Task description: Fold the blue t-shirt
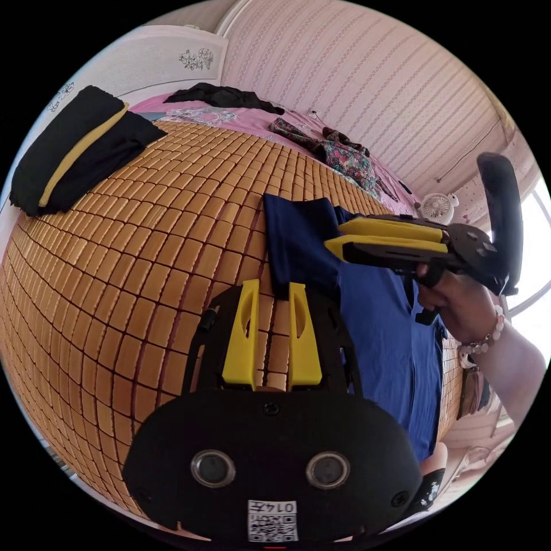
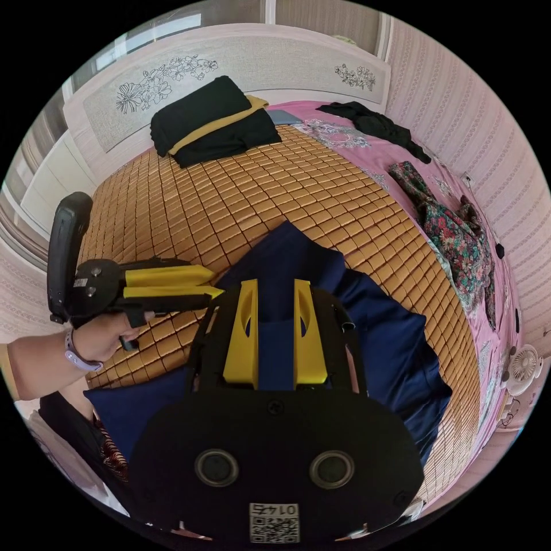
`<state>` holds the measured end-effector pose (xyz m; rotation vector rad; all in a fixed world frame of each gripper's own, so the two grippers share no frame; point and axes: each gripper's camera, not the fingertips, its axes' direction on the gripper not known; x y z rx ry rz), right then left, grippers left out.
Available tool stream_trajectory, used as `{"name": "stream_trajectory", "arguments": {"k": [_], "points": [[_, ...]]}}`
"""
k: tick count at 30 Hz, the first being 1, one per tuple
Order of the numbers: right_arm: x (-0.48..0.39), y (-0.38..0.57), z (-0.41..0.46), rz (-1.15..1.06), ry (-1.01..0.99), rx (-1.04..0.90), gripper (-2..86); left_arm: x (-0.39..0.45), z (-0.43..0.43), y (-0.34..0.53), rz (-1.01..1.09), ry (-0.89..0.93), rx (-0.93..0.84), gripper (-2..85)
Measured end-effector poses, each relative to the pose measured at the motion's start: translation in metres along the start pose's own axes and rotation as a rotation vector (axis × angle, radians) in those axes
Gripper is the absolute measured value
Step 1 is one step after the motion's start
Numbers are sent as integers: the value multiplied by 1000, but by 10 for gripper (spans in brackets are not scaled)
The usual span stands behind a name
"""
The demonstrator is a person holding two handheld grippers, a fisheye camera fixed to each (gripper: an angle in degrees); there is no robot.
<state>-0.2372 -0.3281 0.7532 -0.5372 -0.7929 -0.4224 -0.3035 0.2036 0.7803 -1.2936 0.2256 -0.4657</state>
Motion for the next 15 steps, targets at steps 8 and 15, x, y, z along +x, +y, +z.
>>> {"name": "stream_trajectory", "arguments": {"k": [8,15], "points": [[-3,-44,47,57,19,-58,85,-3,-14,8,39,-23,6,65],[-10,-50,63,34,85,-56,58,7,-30,21,96,-79,33,36]]}}
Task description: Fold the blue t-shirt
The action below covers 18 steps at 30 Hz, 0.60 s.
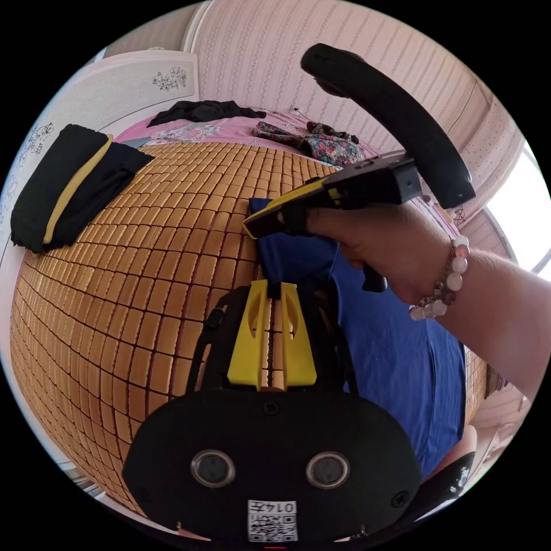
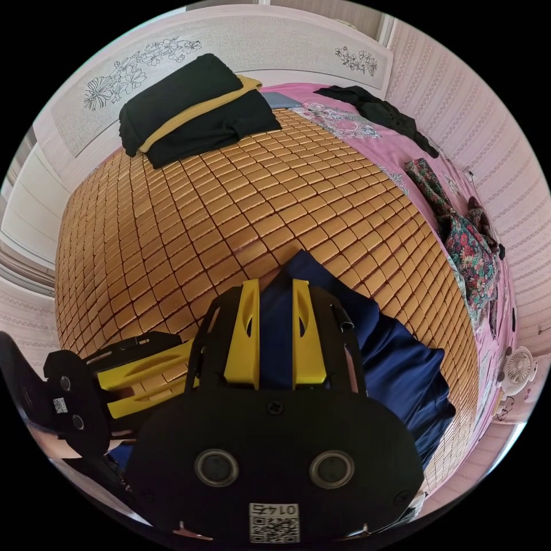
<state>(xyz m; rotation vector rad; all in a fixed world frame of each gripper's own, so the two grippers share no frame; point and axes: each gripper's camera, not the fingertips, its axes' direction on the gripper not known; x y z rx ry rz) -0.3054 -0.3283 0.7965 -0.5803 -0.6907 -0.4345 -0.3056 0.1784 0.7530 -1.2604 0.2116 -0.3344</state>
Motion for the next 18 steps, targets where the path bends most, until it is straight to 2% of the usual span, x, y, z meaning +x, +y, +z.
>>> {"name": "stream_trajectory", "arguments": {"k": [3,7,13,16,18], "points": [[5,8,1,3,33,33,32,3,-3,3,19,-10,-12,26],[34,22,-3,79,-98,57,7,1,-10,7,29,30,-13,15],[92,83,-72,143,-110,243,11,23,-57,10,151,78,177,10],[127,151,-114,226,-165,366,17,52,-80,14,288,231,240,21],[144,196,-122,287,-139,368,24,75,-90,26,381,337,249,30]]}}
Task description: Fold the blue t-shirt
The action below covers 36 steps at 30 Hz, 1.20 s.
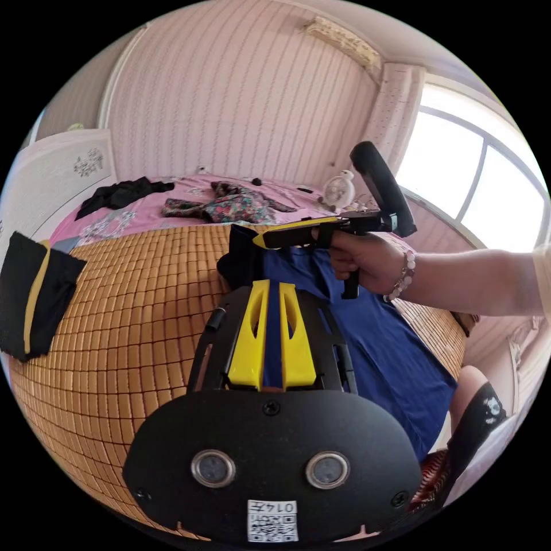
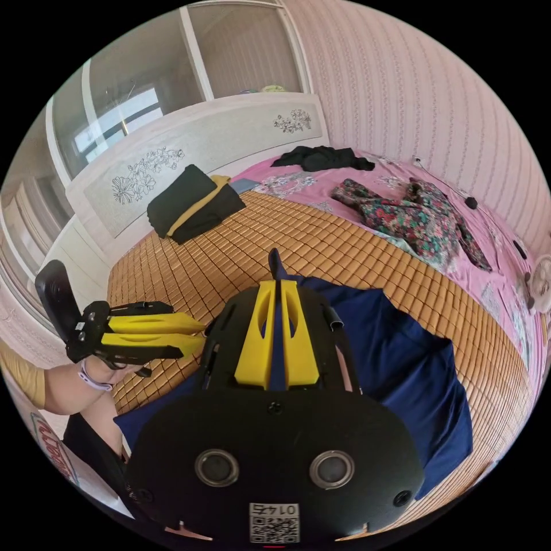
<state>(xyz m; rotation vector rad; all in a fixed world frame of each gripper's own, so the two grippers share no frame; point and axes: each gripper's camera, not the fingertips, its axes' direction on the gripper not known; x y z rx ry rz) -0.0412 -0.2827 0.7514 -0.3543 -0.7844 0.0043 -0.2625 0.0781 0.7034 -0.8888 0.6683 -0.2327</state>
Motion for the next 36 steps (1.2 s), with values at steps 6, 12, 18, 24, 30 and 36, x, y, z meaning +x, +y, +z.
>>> {"name": "stream_trajectory", "arguments": {"k": [6,12,18,24,30,36], "points": [[53,78,-15,69,65,-176,49,11,26,24,-6,21,-167,45],[50,39,7,-16,24,-158,65,5,52,32,-13,-57,-269,56],[61,-29,63,14,57,-184,54,5,89,23,-6,-89,-344,55],[72,-62,97,60,-45,-228,14,2,107,15,-42,-129,-392,38],[96,-64,60,119,5,-137,17,-1,117,12,-92,-114,-387,19],[106,-26,1,30,7,-190,27,25,108,4,-95,-195,-320,26]]}}
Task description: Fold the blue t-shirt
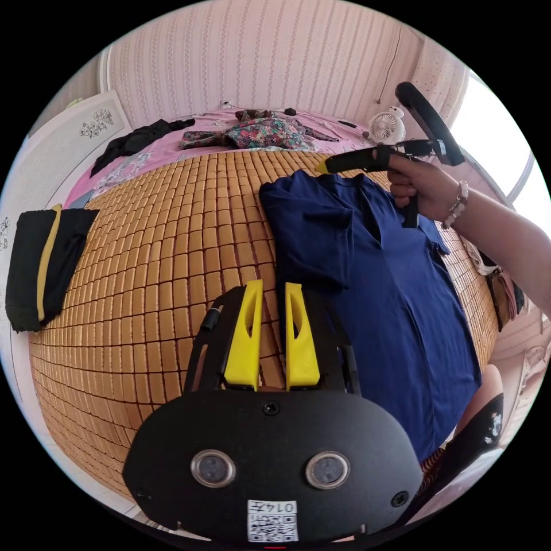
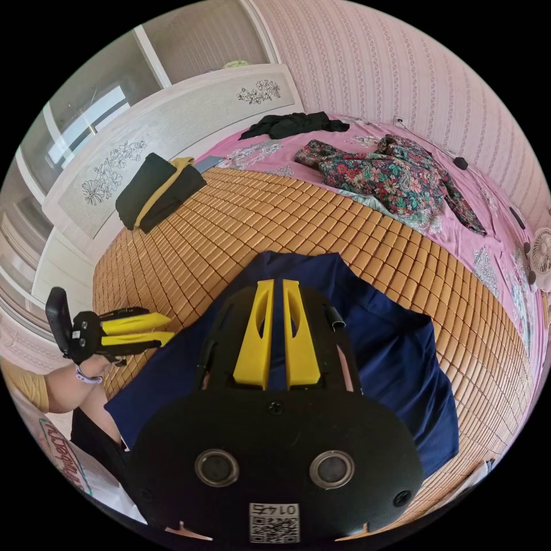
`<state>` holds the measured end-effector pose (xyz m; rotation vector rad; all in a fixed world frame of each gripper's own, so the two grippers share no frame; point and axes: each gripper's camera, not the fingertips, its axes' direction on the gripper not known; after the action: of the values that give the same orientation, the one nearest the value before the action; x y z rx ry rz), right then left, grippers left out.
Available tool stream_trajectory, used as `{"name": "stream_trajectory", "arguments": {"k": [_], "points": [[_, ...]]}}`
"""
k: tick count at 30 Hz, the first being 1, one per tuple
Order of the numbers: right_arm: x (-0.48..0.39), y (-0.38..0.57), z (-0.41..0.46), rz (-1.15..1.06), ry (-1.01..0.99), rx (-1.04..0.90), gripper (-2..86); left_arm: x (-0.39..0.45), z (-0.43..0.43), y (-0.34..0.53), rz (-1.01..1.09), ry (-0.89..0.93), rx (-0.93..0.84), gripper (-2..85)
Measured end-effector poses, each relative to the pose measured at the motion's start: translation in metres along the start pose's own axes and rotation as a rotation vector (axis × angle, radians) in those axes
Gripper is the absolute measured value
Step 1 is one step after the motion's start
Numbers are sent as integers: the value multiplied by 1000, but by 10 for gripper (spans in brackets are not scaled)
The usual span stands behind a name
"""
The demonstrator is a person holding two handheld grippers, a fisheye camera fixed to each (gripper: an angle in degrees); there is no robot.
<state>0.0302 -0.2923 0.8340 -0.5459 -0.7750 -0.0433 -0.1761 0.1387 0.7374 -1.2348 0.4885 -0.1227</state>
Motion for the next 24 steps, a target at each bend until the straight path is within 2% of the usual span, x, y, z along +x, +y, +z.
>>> {"name": "stream_trajectory", "arguments": {"k": [5,11,19,21,24], "points": [[12,22,2,52,-16,-105,41,46,16,-16,86,133,22,19],[23,25,14,89,-48,-214,27,69,68,-34,104,94,-108,0],[27,34,-16,67,-34,-184,14,81,63,-44,102,154,-85,-3],[28,40,-12,74,-25,-205,15,92,86,-45,145,107,-169,2],[27,50,-24,86,-13,-150,17,101,92,-45,169,83,-140,16]]}}
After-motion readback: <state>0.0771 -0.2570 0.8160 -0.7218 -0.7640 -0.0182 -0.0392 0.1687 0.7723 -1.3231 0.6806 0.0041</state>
